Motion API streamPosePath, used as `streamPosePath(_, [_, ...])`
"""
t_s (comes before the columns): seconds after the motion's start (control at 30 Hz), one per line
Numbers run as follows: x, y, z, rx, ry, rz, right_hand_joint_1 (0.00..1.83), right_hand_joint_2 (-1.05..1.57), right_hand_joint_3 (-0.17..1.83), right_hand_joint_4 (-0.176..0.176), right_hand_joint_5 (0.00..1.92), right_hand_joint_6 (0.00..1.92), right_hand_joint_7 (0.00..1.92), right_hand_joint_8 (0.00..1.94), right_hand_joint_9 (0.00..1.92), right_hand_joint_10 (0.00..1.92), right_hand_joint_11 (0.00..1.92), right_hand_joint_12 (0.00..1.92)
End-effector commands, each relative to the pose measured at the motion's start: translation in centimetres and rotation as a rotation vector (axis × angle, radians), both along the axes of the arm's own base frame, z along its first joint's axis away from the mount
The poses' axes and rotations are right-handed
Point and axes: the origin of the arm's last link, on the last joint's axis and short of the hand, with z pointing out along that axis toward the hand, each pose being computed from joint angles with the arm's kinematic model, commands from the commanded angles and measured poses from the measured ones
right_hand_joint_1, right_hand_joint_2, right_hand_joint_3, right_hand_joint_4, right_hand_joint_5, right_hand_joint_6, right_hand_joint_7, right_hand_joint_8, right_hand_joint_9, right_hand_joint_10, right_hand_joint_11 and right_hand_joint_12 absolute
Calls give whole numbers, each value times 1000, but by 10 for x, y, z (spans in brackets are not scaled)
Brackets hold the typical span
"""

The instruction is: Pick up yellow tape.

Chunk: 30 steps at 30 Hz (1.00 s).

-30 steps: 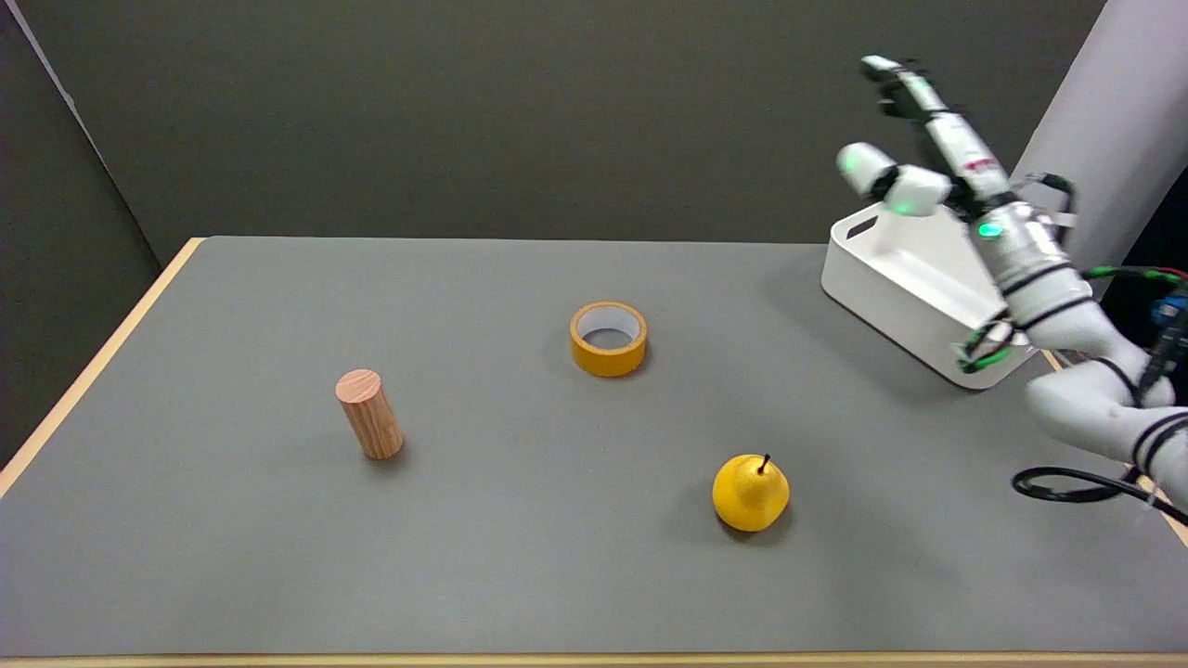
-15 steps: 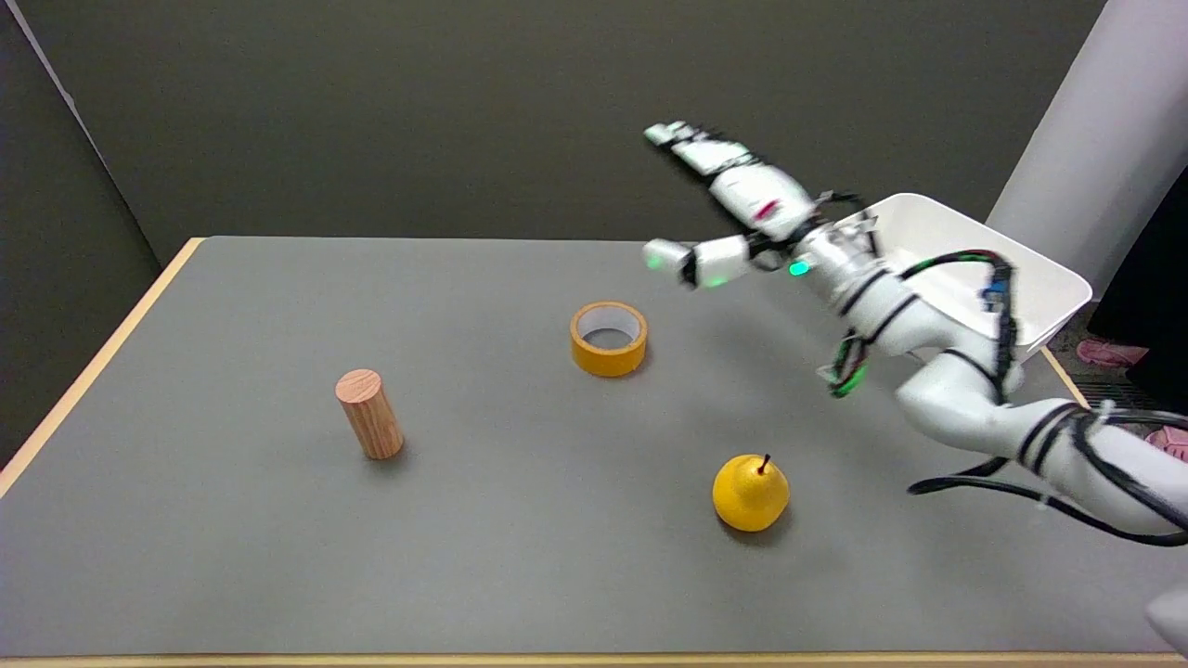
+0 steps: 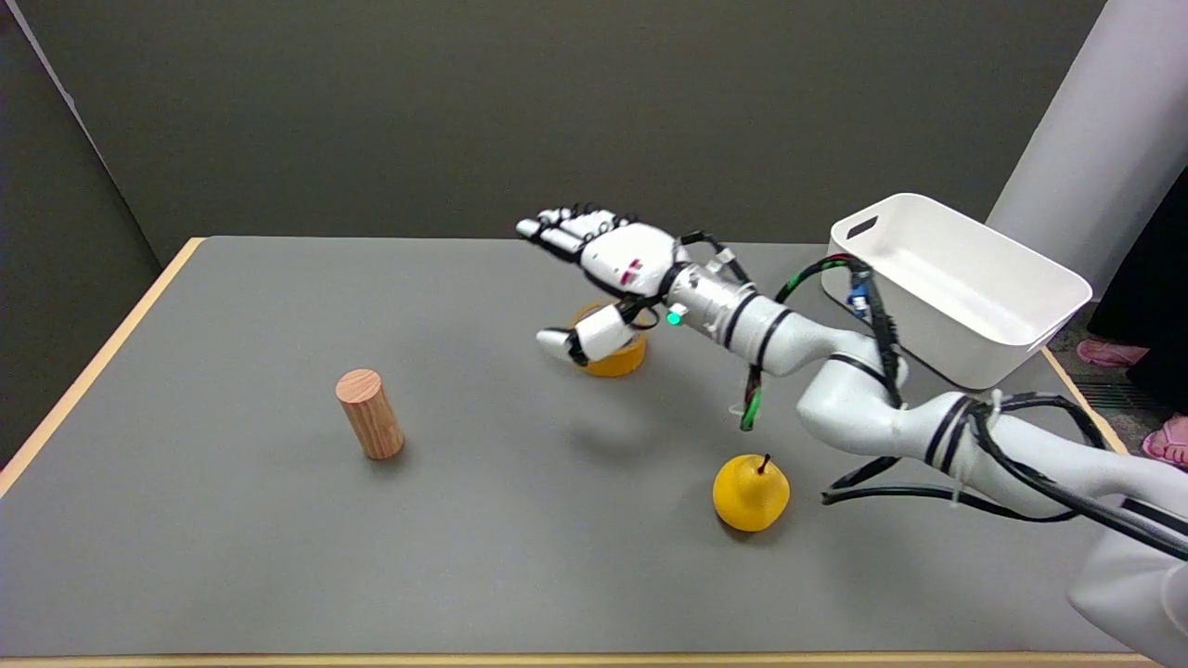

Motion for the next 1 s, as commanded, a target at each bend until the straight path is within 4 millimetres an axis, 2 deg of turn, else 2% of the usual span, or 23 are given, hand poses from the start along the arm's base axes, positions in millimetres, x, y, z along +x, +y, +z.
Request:
streamPosePath(0.03, [-29,-8,-36,19,197,-132,259,468,941,81,-1,7,-1,55,-1,172,-1,676])
streamPosePath(0.23, [-39,-13,-20,-16,209,-147,255,469,943,83,-1,11,-1,61,-1,188,-1,680])
streamPosePath(0.5, [-42,-21,-1,-63,219,-155,253,478,954,96,-1,65,-1,74,-1,218,-1,696])
streamPosePath(0.77, [-41,-20,18,-98,224,-154,271,510,982,100,6,54,-1,50,-1,217,0,697])
streamPosePath(1.0, [-45,-17,29,-114,233,-161,268,480,958,106,-1,146,-1,132,-1,283,-1,746])
